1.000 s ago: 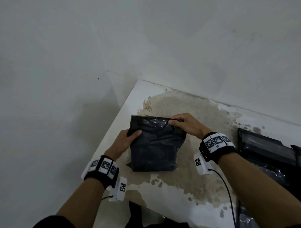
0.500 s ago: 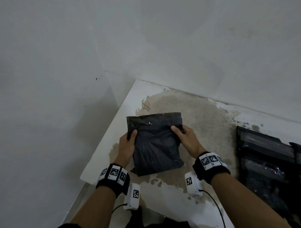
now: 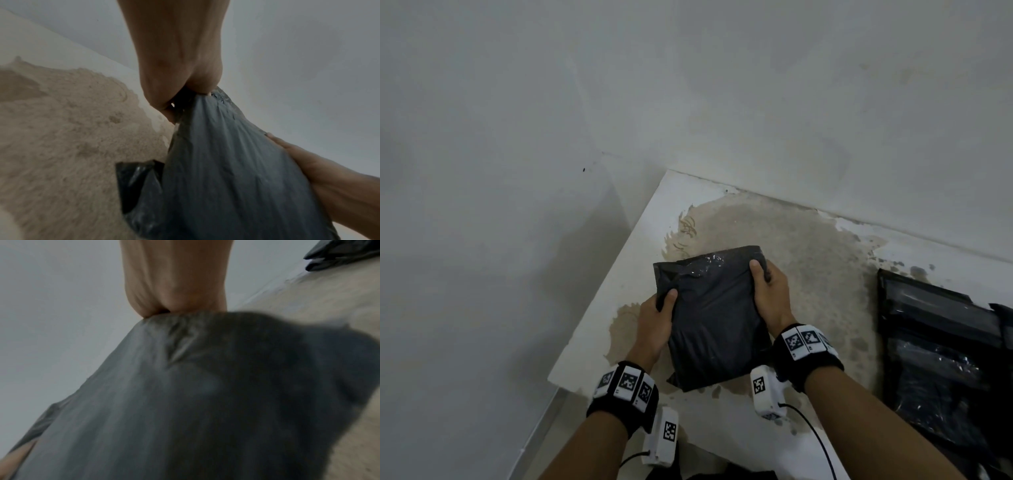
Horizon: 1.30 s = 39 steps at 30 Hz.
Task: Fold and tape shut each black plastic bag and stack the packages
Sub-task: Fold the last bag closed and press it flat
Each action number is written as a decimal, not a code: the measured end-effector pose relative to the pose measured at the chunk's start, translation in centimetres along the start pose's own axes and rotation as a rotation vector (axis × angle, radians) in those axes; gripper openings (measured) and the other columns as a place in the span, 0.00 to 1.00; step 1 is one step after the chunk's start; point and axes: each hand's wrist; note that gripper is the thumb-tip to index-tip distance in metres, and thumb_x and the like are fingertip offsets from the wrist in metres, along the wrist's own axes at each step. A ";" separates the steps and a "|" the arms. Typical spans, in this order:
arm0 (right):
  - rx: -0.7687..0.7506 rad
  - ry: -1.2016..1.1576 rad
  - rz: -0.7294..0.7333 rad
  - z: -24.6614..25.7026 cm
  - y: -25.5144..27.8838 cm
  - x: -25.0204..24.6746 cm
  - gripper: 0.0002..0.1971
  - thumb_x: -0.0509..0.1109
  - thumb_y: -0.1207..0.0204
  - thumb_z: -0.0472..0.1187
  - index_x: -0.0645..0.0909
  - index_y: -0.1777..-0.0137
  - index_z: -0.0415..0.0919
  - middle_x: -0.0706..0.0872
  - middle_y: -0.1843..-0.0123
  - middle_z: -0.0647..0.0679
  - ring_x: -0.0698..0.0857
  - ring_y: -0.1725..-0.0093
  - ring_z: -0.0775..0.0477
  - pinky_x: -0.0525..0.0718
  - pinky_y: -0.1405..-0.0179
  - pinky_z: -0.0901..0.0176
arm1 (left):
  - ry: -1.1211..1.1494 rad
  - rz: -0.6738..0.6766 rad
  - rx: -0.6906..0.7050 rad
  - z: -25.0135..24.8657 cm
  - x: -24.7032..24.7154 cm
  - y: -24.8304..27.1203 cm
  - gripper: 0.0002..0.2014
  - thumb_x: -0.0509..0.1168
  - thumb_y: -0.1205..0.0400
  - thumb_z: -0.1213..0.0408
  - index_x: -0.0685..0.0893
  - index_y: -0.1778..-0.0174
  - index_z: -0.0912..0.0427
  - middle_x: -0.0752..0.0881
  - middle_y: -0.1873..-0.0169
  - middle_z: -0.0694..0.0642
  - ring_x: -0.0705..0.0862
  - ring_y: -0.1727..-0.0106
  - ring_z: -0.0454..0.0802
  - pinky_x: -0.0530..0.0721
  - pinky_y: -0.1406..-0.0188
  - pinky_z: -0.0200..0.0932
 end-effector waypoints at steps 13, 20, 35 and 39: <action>0.032 0.007 0.058 -1.8 3.1 -0.5 0.10 0.64 0.11 0.46 0.86 0.43 0.44 0.91 0.46 0.49 0.89 0.44 0.49 0.88 0.41 0.50 | 0.006 -0.175 0.162 -2.8 -0.4 -1.9 0.18 0.60 0.09 0.59 0.82 0.65 0.59 0.83 0.68 0.51 0.77 0.67 0.39 0.75 0.66 0.38; 0.134 -0.180 0.045 -0.9 3.5 -1.6 0.08 0.65 0.11 0.43 0.85 0.42 0.42 0.92 0.45 0.47 0.89 0.45 0.49 0.87 0.42 0.55 | -0.035 -0.099 0.237 -2.5 0.3 -1.8 0.13 0.59 0.09 0.62 0.86 0.54 0.59 0.86 0.62 0.49 0.82 0.60 0.39 0.80 0.57 0.39; 0.125 -0.202 0.136 2.6 1.0 -4.2 0.05 0.66 0.13 0.35 0.84 0.48 0.40 0.90 0.58 0.46 0.87 0.59 0.51 0.85 0.61 0.61 | 0.112 0.042 0.163 -4.2 -2.1 -2.6 0.06 0.68 0.14 0.64 0.91 0.50 0.57 0.91 0.59 0.48 0.86 0.55 0.43 0.84 0.53 0.38; 0.142 -0.153 0.162 3.7 0.4 -4.3 0.09 0.66 0.12 0.40 0.86 0.53 0.44 0.90 0.57 0.51 0.87 0.56 0.51 0.81 0.56 0.56 | 0.071 0.058 0.155 -4.9 -2.7 -3.0 0.06 0.67 0.13 0.65 0.90 0.51 0.58 0.90 0.63 0.44 0.85 0.60 0.38 0.83 0.59 0.34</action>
Point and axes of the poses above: each hand's wrist, its own y-axis away from the middle knuckle, its own x-axis out of the palm, z = x × y
